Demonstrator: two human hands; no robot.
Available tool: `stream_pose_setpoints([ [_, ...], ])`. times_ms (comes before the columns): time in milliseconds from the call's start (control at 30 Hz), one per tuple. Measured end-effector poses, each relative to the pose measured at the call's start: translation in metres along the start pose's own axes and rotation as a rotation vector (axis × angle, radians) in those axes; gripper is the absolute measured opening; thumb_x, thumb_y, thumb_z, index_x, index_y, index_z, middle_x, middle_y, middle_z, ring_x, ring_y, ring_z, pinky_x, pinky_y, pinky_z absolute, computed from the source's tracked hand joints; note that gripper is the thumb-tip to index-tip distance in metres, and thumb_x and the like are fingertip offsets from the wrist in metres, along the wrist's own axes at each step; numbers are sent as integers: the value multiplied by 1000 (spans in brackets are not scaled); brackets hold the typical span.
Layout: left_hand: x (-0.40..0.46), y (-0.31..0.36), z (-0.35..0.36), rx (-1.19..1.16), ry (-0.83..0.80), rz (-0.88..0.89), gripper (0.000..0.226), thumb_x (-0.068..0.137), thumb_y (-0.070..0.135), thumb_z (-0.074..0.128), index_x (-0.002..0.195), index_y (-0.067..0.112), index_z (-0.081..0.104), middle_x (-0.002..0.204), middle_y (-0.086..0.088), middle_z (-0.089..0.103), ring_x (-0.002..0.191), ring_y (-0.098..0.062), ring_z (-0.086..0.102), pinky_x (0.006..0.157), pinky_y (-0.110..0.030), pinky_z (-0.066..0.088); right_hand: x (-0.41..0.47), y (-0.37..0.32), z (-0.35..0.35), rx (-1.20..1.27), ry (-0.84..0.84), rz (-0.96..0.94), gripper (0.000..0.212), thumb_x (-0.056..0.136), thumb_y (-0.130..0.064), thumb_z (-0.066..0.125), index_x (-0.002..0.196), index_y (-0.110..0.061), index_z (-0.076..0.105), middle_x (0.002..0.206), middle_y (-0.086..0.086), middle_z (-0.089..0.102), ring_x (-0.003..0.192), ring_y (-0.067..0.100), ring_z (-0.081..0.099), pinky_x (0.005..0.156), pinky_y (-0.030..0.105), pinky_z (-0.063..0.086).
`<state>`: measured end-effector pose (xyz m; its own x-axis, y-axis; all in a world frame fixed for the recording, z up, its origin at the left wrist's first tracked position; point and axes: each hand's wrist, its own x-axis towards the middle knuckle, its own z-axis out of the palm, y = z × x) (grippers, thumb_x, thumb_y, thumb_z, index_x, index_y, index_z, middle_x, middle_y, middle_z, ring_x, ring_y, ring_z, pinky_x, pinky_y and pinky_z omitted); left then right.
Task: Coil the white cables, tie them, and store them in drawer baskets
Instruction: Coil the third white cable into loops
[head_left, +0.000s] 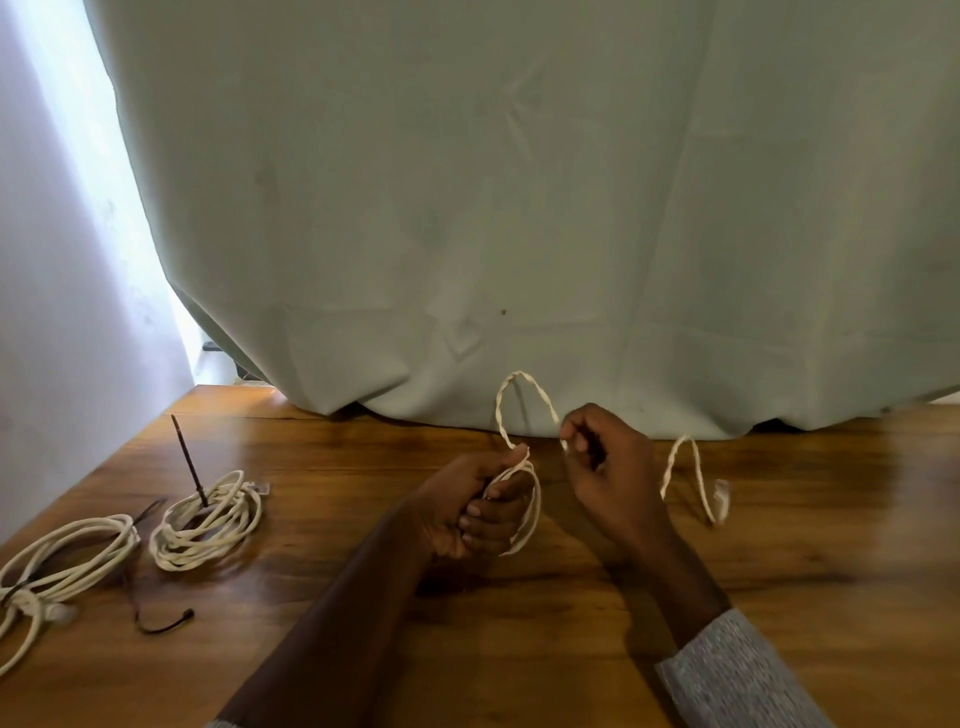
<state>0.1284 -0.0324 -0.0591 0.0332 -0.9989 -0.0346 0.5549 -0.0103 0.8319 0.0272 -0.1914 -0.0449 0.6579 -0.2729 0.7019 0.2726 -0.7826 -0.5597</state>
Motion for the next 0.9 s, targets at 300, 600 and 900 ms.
stream_pose_setpoints([
  [300,-2,4,1,-59,-111,-28,53,104,42,32,61,14,45,41,3,27,31,-8,21,36,-15,16,-3,4,20,109,-183,-138,22,96,-22,56,106,-25,75,104,-11,73,98,2,67,87,23,53],
  [600,-5,9,1,-53,-84,43,55,102,45,33,80,4,63,41,5,25,31,-7,20,35,-14,20,-12,13,43,85,-99,239,30,96,-42,52,94,-25,76,83,-7,75,75,7,69,68,38,57],
  [900,3,3,13,123,24,-37,61,101,50,28,89,3,65,42,10,34,30,0,27,34,-14,19,-7,2,29,97,20,67,35,99,-39,44,87,-20,70,75,-5,70,71,8,66,63,35,52],
])
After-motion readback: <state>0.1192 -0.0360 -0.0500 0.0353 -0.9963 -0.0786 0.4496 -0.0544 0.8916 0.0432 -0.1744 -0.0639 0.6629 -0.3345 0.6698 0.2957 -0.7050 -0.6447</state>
